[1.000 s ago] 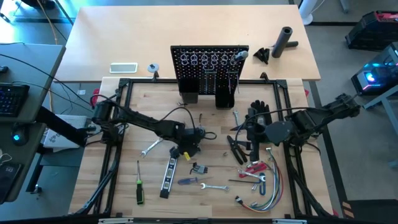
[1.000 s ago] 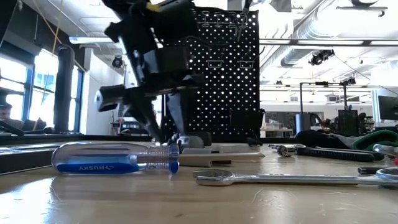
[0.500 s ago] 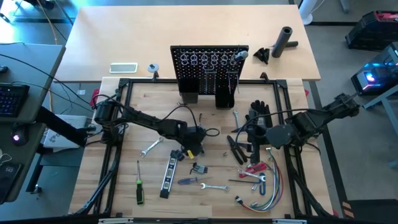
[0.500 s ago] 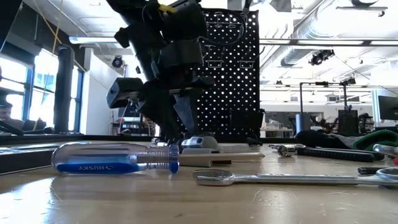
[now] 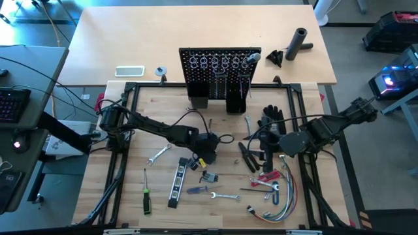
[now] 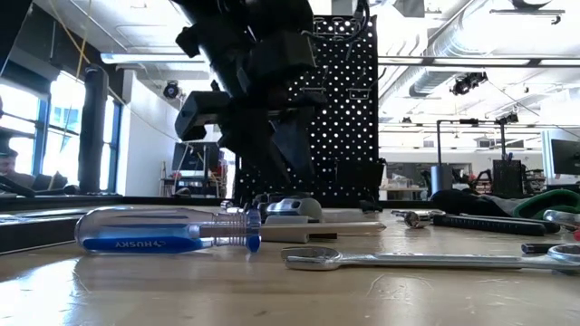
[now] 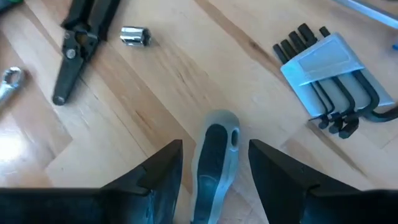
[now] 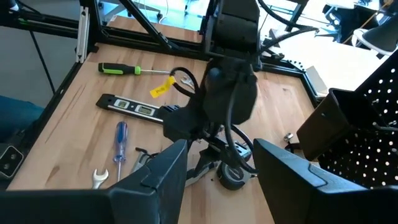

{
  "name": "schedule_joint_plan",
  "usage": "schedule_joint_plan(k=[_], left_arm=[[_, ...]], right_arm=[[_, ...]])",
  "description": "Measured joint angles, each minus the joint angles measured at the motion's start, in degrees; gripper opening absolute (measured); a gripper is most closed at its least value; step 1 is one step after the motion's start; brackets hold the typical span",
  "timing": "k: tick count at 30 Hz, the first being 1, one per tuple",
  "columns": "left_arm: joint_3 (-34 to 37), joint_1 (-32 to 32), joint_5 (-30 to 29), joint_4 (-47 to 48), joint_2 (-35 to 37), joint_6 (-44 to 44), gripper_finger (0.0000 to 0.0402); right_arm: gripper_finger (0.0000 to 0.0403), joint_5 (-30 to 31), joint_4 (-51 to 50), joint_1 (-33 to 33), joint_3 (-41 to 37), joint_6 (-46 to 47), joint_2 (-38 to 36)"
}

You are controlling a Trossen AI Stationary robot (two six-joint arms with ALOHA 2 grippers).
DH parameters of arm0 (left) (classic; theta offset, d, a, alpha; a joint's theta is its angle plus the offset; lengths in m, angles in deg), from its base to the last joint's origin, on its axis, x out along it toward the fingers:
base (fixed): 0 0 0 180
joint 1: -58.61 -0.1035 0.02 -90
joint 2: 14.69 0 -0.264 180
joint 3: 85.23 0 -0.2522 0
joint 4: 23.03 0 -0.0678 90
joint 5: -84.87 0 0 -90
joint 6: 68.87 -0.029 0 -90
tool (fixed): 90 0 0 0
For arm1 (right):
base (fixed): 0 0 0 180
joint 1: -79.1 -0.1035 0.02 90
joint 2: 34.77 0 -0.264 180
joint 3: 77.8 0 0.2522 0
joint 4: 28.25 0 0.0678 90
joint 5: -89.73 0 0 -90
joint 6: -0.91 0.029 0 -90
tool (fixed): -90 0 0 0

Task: Hang tools onto peg board
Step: Hang the gray screwdriver on the peg board

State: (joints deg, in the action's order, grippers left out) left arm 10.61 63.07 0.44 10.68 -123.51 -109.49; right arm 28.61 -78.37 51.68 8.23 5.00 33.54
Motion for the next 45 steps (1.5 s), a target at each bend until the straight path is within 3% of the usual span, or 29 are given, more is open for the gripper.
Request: schedule_joint_plan(k=[4,10,16,19,30,45], left_arm=[[-0.03,-0.59,2.96,-0.09,-1.89,0.53,0.0186],[-1.56,-1.02,2.82,0.61,-6.64,1.18,0.0184],[-5.12,-1.17,2.97,6.24,-10.03,2.26,0.0128],[-5.81,-1.12,2.19,7.81,-10.38,2.43,0.0126],[-5.64,1.73,-7.5,11.08,-7.89,2.52,0.0126],[-5.28,4.31,-24.27,23.56,-4.2,2.96,0.0126]], right_arm=[[0.0181,0.77,0.0,-0.4,0.0,-0.07,0.0],[0.0181,1.04,0.06,-0.4,0.0,-0.03,0.0],[0.0181,1.03,0.17,-0.4,0.0,0.14,0.0],[0.0181,1.01,0.15,-0.4,0.0,0.24,0.0],[0.0181,0.99,0.5,-0.4,0.0,0.08,0.0],[0.0181,1.98,1.01,-0.39,0.02,0.13,0.0]])
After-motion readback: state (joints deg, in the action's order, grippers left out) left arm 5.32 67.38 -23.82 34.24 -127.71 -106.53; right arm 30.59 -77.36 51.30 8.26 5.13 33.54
